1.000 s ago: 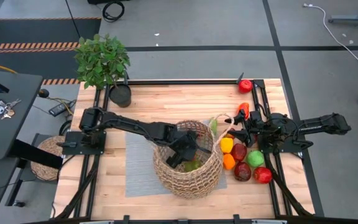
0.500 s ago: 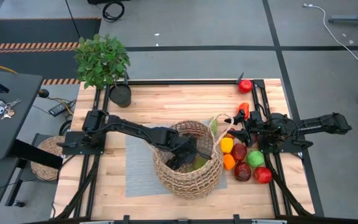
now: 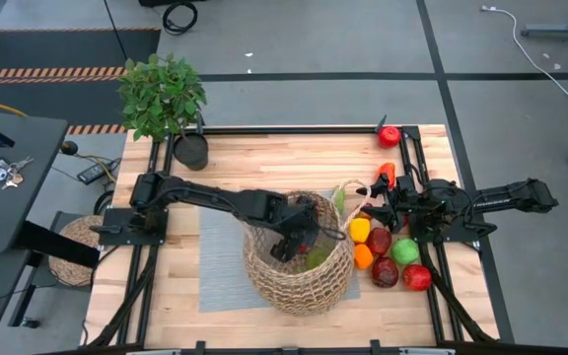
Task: Build produce basket
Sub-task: Put the green cucumber into the basket
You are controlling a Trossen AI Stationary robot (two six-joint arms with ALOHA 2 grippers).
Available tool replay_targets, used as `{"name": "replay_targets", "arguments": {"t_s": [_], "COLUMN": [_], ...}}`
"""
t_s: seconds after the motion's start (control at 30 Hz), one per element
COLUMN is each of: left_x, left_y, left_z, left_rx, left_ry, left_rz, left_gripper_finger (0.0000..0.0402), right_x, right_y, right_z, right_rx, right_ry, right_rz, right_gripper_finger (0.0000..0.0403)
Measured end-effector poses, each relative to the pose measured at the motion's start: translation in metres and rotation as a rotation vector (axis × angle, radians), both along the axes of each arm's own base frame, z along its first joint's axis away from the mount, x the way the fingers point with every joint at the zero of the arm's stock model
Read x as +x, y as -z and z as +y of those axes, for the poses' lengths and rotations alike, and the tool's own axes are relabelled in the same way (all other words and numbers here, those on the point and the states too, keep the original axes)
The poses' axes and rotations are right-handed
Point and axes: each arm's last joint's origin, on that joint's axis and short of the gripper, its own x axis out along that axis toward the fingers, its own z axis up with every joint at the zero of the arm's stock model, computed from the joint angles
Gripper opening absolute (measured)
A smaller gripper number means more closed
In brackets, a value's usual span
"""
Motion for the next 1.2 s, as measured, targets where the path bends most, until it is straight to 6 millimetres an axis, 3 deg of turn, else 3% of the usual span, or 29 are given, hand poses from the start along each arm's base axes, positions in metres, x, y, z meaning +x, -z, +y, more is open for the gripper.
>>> {"name": "replay_targets", "arguments": {"t_s": [0.13,0.4,0.53,0.77,1.07,1.2], "left_x": [0.001,-0.004,-0.015,-0.053,-0.124,-0.151], "left_y": [-0.026,-0.048,-0.069,-0.123,-0.188,-0.199], "left_z": [0.012,0.051,0.063,0.067,0.066,0.066], "left_rx": [0.047,0.063,0.058,0.035,-0.029,-0.066], "left_ry": [-0.073,-0.189,-0.215,-0.24,-0.289,-0.313], "left_rz": [-0.026,-0.032,-0.087,-0.227,-0.389,-0.467], "left_gripper_finger": [0.0332,0.03,0.0277,0.0227,0.0173,0.0165], "right_x": [0.0,0.0,0.0,0.0,0.0,0.0], "right_y": [0.0,0.0,0.0,0.0,0.0,0.0], "right_z": [0.0,0.0,0.0,0.0,0.0,0.0], "right_rx": [0.0,0.0,0.0,0.0,0.0,0.0], "right_ry": [0.0,0.0,0.0,0.0,0.0,0.0], "right_rz": [0.0,0.0,-0.001,0.001,0.001,0.001], "right_gripper_finger": [0.0312,0.0312,0.0312,0.0312,0.0312,0.0312]}}
